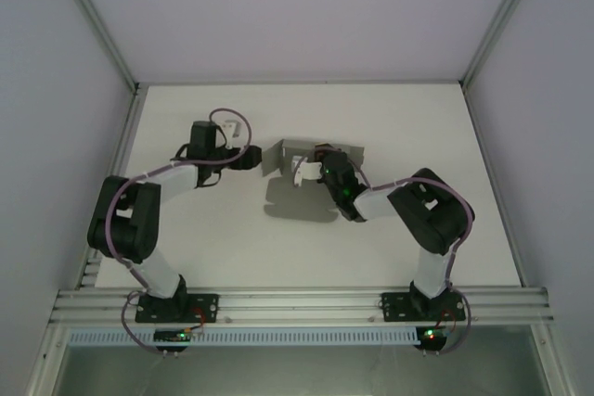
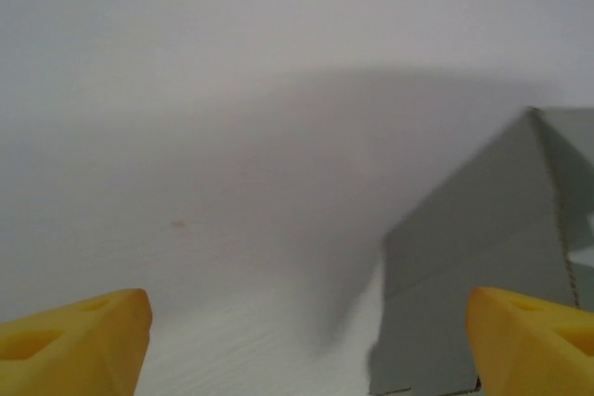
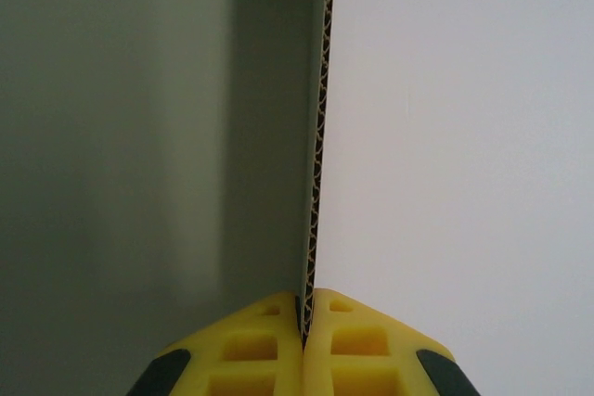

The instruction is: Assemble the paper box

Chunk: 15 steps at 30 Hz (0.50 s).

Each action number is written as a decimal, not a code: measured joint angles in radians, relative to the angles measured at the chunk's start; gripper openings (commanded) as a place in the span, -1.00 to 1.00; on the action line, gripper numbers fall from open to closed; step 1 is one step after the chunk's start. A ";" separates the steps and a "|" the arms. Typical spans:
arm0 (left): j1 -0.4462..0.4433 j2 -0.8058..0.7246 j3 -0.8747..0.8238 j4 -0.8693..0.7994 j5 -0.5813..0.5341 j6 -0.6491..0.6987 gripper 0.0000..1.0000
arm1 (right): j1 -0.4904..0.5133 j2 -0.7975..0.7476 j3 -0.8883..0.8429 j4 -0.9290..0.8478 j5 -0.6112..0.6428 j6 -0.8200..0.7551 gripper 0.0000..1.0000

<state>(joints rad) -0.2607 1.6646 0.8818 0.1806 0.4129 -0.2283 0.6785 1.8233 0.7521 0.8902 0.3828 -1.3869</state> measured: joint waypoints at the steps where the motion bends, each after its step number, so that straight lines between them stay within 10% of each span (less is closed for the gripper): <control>1: -0.013 0.000 -0.011 0.012 0.022 0.004 0.64 | 0.001 -0.002 0.003 -0.006 0.000 0.003 -1.00; 15: -0.135 0.000 -0.172 0.206 0.067 0.079 0.48 | 0.046 -0.015 -0.002 -0.015 0.028 -0.012 -1.00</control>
<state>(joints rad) -0.3954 1.6650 0.7094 0.3870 0.4801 -0.1490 0.7242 1.8084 0.7498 0.8753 0.4107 -1.3987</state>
